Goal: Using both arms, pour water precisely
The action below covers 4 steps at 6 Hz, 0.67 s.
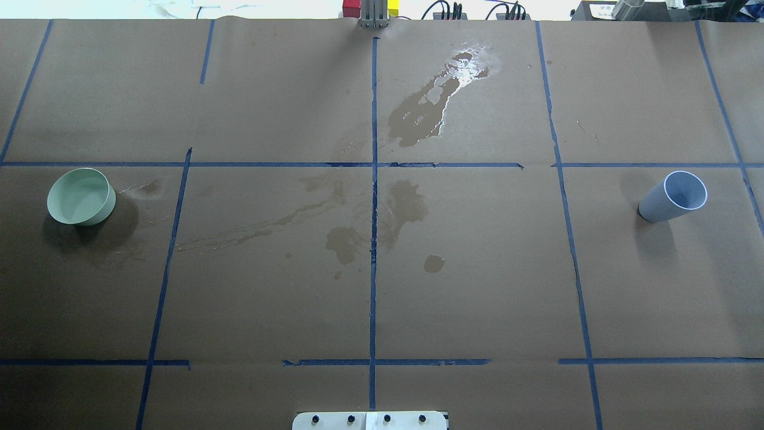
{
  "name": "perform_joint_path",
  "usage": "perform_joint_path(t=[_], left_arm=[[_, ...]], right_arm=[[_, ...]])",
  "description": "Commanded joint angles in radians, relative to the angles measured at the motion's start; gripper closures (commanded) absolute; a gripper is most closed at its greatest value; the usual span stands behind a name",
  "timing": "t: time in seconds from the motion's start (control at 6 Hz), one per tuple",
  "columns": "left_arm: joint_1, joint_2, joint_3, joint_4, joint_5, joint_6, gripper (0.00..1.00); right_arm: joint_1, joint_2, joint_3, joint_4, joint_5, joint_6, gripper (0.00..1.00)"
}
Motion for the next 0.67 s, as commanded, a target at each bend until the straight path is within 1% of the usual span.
perform_joint_path(t=[0.0,0.33,0.5], left_arm=[[0.0,0.0,-0.006,-0.001,-0.005,0.004,0.0],[0.003,-0.018,-0.023,-0.006,0.001,-0.004,0.0],[0.002,-0.093,-0.032,-0.017,0.002,-0.04,0.0]], right_arm=[[0.0,-0.01,-0.028,0.057,0.002,0.002,0.0],[0.0,-0.008,-0.022,0.127,0.01,0.008,0.0],[0.0,-0.002,-0.016,0.131,0.016,0.007,0.0]])
